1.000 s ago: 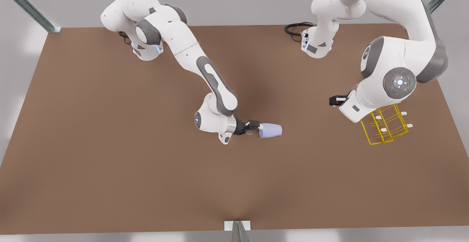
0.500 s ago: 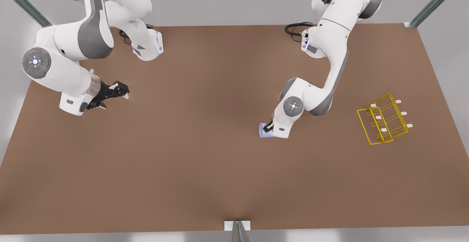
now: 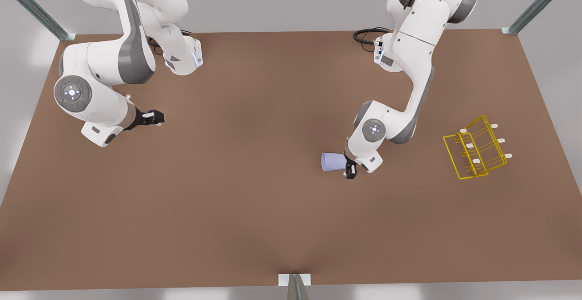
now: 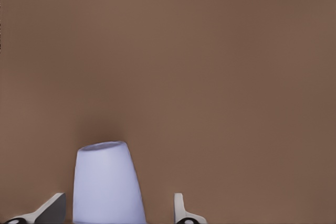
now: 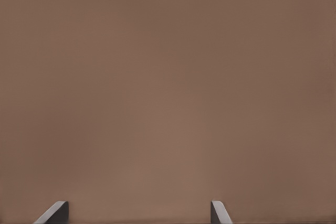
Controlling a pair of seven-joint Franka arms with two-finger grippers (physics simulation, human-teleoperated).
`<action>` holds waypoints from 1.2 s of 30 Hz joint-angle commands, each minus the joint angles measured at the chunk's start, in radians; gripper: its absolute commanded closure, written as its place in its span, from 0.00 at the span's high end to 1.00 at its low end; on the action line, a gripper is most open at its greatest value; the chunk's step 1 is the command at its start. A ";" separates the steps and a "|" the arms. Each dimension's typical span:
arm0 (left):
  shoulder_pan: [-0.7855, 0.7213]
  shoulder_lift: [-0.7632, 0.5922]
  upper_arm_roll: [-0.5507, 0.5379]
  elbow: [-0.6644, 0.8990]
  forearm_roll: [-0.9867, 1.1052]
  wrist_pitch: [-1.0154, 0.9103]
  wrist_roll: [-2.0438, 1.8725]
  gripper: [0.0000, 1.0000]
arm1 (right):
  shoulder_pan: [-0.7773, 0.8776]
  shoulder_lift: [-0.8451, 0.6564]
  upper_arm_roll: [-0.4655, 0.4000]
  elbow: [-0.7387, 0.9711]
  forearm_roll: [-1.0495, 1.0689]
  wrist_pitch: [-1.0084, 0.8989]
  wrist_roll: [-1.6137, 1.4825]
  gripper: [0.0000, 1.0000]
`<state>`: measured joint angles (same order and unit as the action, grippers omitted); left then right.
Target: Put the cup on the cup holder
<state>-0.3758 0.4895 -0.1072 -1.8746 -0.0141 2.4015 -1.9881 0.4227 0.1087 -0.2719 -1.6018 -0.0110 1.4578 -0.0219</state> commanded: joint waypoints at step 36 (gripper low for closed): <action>-0.040 0.119 -0.023 -0.008 0.002 0.100 -0.270 1.00 | 0.005 0.006 -0.001 0.000 0.003 -0.002 0.172 1.00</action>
<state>-0.4157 0.6064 -0.1303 -1.8826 -0.0123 2.4617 -2.2694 0.4282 0.1160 -0.2720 -1.6020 -0.0082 1.4572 0.1272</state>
